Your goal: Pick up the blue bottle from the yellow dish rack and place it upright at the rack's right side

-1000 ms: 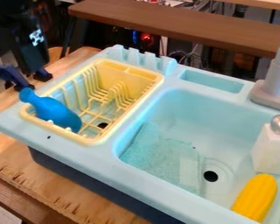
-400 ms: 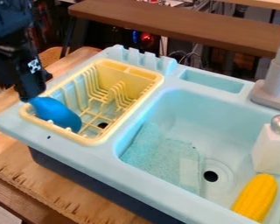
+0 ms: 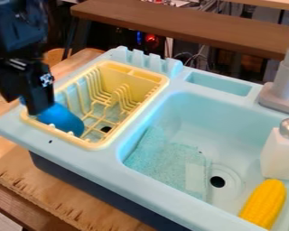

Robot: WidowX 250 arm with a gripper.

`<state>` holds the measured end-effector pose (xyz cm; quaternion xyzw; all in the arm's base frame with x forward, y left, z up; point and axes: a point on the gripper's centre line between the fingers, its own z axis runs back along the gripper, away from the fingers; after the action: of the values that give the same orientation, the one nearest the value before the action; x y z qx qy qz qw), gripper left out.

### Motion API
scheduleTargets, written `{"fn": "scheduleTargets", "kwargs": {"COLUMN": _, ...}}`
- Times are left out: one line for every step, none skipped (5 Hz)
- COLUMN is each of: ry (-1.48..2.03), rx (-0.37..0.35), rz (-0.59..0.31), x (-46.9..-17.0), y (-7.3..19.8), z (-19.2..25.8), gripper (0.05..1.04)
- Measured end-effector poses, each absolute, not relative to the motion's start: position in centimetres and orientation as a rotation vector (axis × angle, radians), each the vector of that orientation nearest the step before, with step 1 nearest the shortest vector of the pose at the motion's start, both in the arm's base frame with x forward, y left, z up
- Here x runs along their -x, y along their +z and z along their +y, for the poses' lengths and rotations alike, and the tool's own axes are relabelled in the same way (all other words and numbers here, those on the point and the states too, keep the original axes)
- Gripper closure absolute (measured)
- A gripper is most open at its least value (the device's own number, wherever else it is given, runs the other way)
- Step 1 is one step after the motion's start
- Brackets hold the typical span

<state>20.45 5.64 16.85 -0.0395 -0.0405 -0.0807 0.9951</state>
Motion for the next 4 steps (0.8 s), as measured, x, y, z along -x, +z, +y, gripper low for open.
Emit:
{"fn": "scheduleTargets", "kwargs": {"ry": -0.125, "rx": 0.072, "rz": -0.038, "x": -20.70, "y": 16.20, "z": 5.93, "gripper": 0.159}}
{"fn": "scheduleTargets", "kwargs": {"ry": -0.090, "rx": 0.056, "rz": -0.071, "x": -21.12, "y": 16.24, "z": 6.44, "gripper": 0.378}}
{"fn": "scheduleTargets", "kwargs": {"ry": -0.074, "rx": 0.063, "rz": -0.037, "x": -20.60, "y": 16.18, "z": 6.40, "gripper": 0.616}}
{"fn": "scheduleTargets", "kwargs": {"ry": -0.083, "rx": 0.049, "rz": 0.001, "x": -20.61, "y": 16.32, "z": 6.19, "gripper": 0.733}}
